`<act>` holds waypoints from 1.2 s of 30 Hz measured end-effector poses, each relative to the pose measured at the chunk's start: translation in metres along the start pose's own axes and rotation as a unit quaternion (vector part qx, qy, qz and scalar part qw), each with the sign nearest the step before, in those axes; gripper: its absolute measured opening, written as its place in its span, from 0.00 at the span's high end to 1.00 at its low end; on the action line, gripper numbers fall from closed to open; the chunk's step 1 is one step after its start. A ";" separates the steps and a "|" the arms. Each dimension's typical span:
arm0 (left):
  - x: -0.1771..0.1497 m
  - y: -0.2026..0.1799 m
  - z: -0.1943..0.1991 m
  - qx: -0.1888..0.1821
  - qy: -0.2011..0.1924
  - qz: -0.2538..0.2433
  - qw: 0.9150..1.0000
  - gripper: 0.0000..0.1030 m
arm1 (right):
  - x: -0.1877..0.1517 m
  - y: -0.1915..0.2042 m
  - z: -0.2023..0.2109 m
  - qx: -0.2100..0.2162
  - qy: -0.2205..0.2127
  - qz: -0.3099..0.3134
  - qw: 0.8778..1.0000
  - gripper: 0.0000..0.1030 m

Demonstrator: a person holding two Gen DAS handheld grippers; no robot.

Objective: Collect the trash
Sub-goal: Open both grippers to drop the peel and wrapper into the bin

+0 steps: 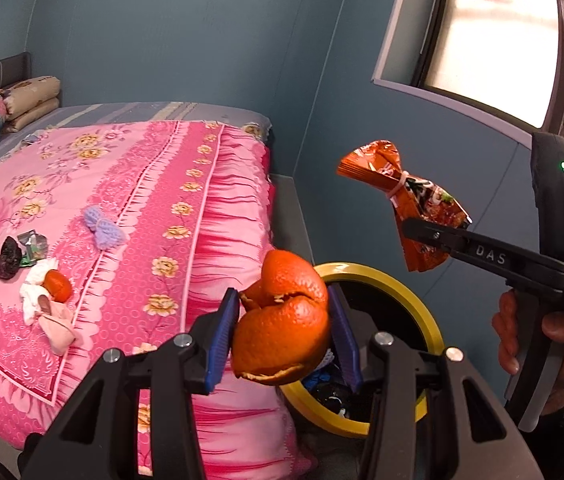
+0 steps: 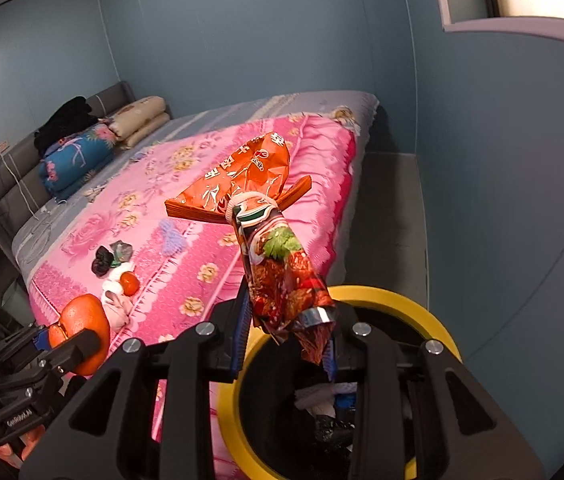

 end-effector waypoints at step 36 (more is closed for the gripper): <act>-0.049 -0.062 -0.056 -0.057 0.079 -0.038 0.995 0.48 | -0.042 -0.066 -0.023 -0.031 0.038 -0.058 0.997 0.56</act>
Point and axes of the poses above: each gripper's, at about its wrist camera, not at the fingertips, and z roughly against the way its jaws point, y to its left, x to its top, the point moved 5 cm from there along -z, roughly the way its jaws point, and after that the axes turned 14 degrees about -y, right-handed, at the moved point
